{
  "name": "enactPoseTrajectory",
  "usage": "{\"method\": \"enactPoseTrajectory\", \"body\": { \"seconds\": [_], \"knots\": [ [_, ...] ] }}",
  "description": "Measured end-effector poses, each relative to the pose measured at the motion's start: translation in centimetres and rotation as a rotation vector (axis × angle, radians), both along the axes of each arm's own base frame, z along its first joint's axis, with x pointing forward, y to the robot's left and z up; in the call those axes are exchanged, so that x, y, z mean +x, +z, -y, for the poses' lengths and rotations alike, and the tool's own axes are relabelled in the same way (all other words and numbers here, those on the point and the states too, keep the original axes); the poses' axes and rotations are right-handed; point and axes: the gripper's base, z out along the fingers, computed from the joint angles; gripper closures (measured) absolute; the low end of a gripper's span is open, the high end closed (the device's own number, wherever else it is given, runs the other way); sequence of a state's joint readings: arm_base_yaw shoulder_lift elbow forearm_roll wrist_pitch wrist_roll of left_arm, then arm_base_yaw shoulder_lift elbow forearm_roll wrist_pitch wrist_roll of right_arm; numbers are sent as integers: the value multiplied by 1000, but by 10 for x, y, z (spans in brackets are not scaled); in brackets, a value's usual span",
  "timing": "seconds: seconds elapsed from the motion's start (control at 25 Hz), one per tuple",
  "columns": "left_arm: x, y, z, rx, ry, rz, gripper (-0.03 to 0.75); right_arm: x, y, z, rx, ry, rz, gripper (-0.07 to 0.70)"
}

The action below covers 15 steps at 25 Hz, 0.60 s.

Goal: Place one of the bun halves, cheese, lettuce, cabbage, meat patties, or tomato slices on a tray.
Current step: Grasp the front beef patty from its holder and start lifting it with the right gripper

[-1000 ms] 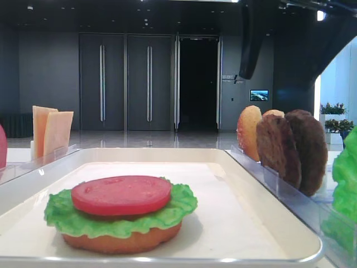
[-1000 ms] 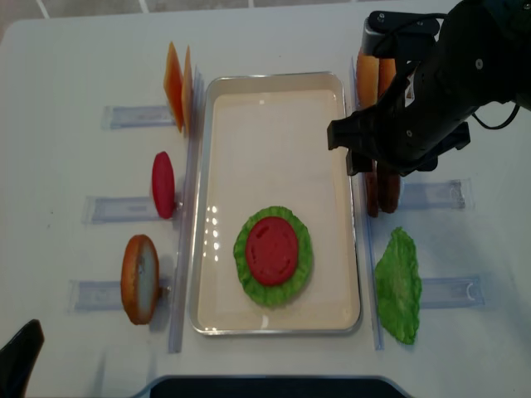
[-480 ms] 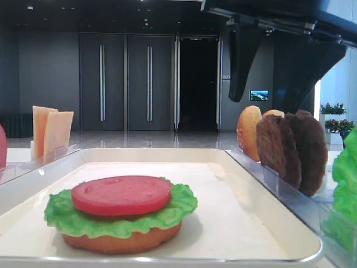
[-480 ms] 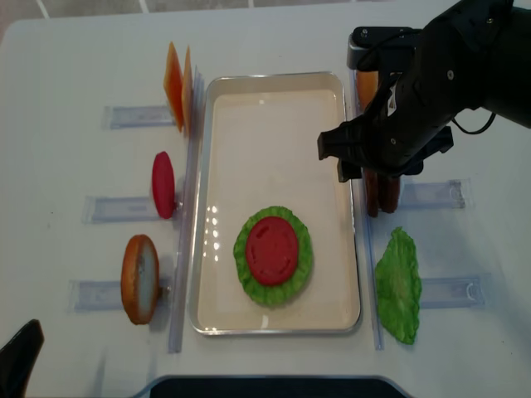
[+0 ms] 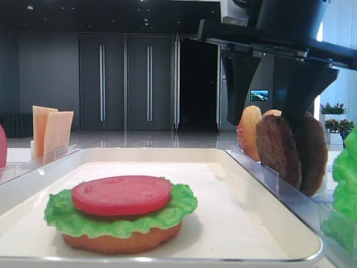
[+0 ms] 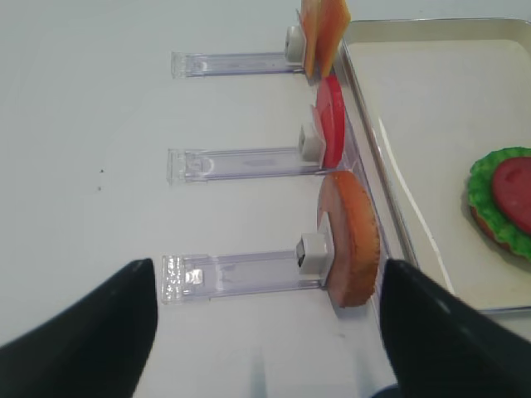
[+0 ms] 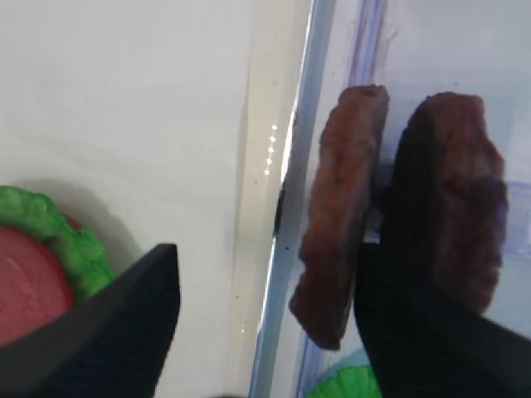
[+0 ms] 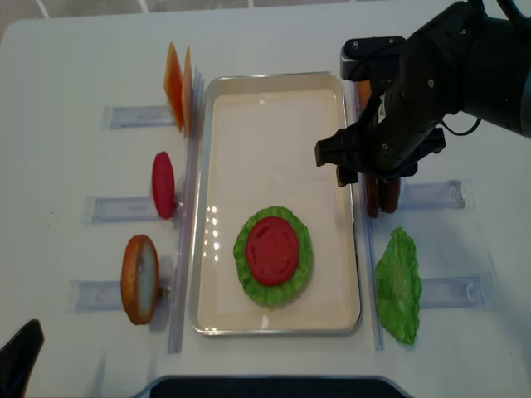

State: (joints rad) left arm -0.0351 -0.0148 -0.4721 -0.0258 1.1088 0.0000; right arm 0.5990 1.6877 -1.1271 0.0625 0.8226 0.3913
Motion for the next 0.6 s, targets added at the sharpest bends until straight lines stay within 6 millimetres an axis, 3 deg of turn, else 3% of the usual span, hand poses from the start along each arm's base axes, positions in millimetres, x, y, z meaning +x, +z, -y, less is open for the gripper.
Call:
{"method": "enactPoseTrajectory", "body": {
  "seconds": [0.32, 0.6],
  "knots": [
    [0, 0, 0, 0, 0, 0, 76, 4, -13, 0, -47, 17, -14, 199],
    [0, 0, 0, 0, 0, 0, 76, 6, -16, 3, -87, 19, -4, 447]
  ]
}}
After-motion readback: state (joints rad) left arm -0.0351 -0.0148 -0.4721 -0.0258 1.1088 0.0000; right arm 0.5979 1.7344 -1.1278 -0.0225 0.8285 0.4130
